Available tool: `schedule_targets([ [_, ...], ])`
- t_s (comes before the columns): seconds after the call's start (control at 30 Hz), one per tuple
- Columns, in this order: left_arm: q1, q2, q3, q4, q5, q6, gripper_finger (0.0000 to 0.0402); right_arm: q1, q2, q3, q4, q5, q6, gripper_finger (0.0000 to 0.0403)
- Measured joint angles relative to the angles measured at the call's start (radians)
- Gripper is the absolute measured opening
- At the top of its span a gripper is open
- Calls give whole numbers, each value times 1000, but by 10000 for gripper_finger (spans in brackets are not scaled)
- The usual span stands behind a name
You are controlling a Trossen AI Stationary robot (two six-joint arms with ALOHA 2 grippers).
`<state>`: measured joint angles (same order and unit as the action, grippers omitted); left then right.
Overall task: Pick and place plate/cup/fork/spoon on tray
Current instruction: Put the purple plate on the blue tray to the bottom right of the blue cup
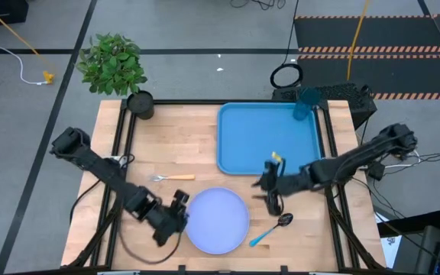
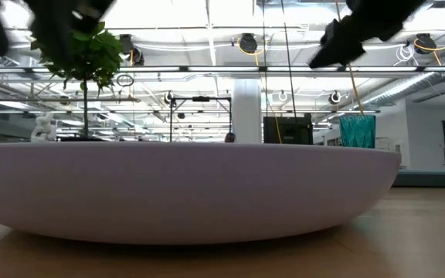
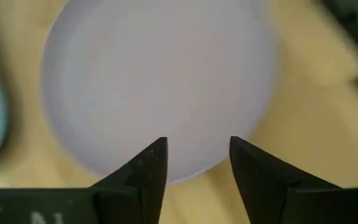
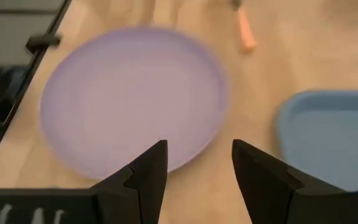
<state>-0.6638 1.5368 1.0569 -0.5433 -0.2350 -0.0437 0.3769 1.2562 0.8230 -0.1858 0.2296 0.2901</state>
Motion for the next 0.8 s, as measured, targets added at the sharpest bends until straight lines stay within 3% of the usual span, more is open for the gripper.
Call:
schedule_targets([
  [0.23,-93,8,0,105,1,8,249,59,136,0,142,-61,68,174],
  [0.4,-119,72,0,104,0,49,262,60,183,1,249,-76,79,173],
  [0.57,-128,163,0,104,-21,170,236,70,207,1,306,-75,133,173],
  [0.8,-104,249,0,101,-53,299,166,108,216,2,361,-16,170,172],
])
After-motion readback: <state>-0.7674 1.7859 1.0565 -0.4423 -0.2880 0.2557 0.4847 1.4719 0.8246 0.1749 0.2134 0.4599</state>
